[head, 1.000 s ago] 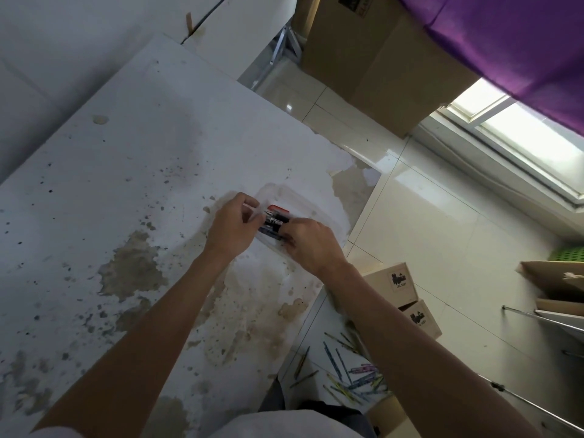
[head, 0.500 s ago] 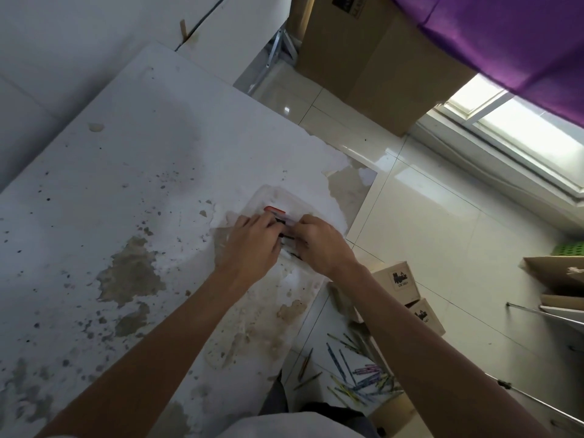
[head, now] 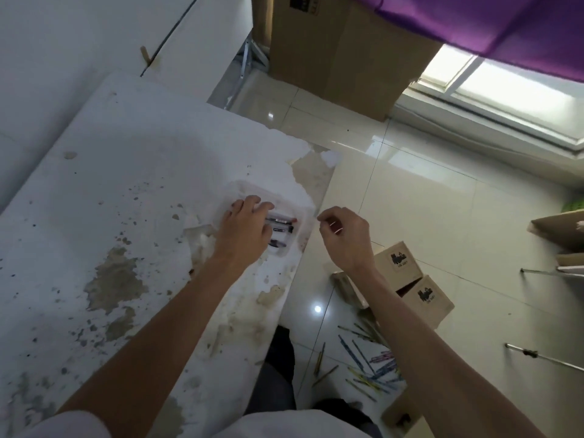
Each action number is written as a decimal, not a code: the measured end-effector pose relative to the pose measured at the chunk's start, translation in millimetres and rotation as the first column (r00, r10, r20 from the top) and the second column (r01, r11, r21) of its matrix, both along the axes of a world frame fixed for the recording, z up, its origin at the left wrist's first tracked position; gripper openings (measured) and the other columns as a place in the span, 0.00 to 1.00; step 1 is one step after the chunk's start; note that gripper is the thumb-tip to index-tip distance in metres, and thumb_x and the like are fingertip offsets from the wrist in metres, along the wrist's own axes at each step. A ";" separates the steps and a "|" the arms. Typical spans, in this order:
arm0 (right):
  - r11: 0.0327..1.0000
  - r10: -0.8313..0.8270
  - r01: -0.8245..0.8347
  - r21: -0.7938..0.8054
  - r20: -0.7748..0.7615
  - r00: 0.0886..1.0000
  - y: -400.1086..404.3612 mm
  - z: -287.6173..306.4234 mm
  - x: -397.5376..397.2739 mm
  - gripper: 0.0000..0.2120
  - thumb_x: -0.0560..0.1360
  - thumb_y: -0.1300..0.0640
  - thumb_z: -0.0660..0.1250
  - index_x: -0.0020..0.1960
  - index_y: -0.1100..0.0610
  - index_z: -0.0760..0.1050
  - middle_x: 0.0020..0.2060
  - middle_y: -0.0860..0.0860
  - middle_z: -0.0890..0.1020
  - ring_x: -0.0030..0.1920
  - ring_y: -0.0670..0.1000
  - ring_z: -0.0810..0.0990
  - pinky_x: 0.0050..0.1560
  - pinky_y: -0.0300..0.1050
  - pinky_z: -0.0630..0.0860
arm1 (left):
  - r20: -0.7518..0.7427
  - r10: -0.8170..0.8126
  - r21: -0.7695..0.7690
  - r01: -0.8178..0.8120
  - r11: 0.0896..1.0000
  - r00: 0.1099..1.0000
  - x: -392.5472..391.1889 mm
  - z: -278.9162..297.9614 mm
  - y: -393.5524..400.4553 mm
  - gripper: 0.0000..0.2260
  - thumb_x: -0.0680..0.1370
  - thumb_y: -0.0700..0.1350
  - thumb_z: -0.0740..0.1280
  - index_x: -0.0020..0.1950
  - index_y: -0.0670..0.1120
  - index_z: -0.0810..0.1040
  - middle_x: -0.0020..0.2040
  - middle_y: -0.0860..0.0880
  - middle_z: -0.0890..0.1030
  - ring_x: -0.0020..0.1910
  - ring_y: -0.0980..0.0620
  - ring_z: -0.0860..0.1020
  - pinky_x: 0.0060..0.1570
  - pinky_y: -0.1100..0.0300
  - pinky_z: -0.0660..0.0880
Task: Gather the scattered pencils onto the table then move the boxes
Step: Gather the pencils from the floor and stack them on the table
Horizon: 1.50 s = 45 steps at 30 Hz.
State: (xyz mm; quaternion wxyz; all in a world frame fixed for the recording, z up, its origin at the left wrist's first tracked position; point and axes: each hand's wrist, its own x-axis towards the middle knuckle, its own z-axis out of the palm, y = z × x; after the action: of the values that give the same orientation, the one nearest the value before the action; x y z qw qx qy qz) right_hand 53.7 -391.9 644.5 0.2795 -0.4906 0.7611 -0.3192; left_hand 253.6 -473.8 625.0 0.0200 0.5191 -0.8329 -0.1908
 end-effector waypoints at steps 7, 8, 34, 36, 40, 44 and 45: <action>0.980 -0.185 0.177 0.088 0.101 0.978 100.2 0.4 -59.9 0.09 0.75 0.63 0.66 0.48 0.54 0.83 0.37 0.44 0.82 0.38 0.45 0.79 0.41 0.37 0.75 | -0.278 -0.043 0.152 0.088 0.984 0.960 -72.7 36.1 85.6 0.05 0.78 0.45 0.66 0.51 0.53 0.80 0.48 0.57 0.78 0.41 0.57 0.77 0.42 0.58 0.77; 0.977 -0.197 0.186 0.100 0.114 0.974 116.1 -2.0 -67.6 0.08 0.76 0.63 0.66 0.48 0.54 0.83 0.36 0.45 0.82 0.38 0.45 0.80 0.41 0.38 0.75 | -0.298 -0.041 0.141 0.087 0.986 0.954 -83.2 37.0 100.2 0.05 0.78 0.44 0.67 0.50 0.53 0.80 0.45 0.58 0.78 0.40 0.58 0.77 0.41 0.60 0.76; 0.761 -0.585 0.453 0.465 0.188 0.789 503.0 -195.3 -181.9 0.07 0.76 0.60 0.68 0.43 0.50 0.81 0.32 0.49 0.81 0.32 0.46 0.76 0.36 0.45 0.74 | -0.229 -0.187 0.556 0.286 0.781 0.955 -262.6 -175.3 421.9 0.06 0.76 0.42 0.69 0.44 0.54 0.80 0.36 0.55 0.80 0.33 0.58 0.77 0.33 0.63 0.73; 0.739 -0.603 0.461 0.491 0.178 0.778 508.5 -225.8 -179.1 0.07 0.77 0.60 0.68 0.44 0.49 0.81 0.33 0.50 0.81 0.34 0.50 0.78 0.38 0.49 0.77 | -0.218 -0.188 0.584 0.282 0.761 0.958 -257.1 -210.7 423.1 0.07 0.76 0.41 0.68 0.44 0.53 0.80 0.35 0.53 0.80 0.32 0.56 0.77 0.33 0.63 0.72; 0.732 -0.595 0.451 0.510 0.155 0.789 515.6 -317.9 -169.4 0.05 0.77 0.59 0.68 0.45 0.50 0.81 0.34 0.50 0.82 0.37 0.51 0.80 0.40 0.49 0.78 | -0.161 -0.182 0.623 0.243 0.743 0.970 -239.0 -313.1 424.9 0.06 0.76 0.41 0.68 0.44 0.53 0.81 0.36 0.53 0.81 0.32 0.57 0.77 0.33 0.62 0.73; 0.754 -0.551 0.423 0.503 0.134 0.824 515.9 -422.2 -161.9 0.05 0.77 0.59 0.68 0.47 0.52 0.81 0.37 0.45 0.81 0.39 0.43 0.79 0.39 0.40 0.76 | -0.144 -0.119 0.626 0.183 0.758 0.982 -225.1 -421.3 426.9 0.07 0.75 0.42 0.69 0.44 0.55 0.81 0.37 0.54 0.82 0.36 0.56 0.79 0.38 0.59 0.76; 0.765 -0.526 0.404 0.502 0.123 0.842 515.1 -448.2 -161.6 0.05 0.77 0.59 0.68 0.48 0.52 0.82 0.38 0.45 0.80 0.39 0.42 0.78 0.40 0.40 0.75 | -0.149 -0.082 0.626 0.158 0.764 0.985 -223.1 -446.2 428.3 0.07 0.75 0.42 0.69 0.44 0.54 0.81 0.37 0.54 0.82 0.37 0.55 0.79 0.38 0.59 0.76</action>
State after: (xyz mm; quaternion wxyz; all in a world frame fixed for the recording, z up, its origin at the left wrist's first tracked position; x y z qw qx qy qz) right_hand -107.9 123.2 196.4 0.3940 -0.1592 0.8696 -0.2516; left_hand 30.5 -45.5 178.8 -0.1216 0.4291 -0.7485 -0.4908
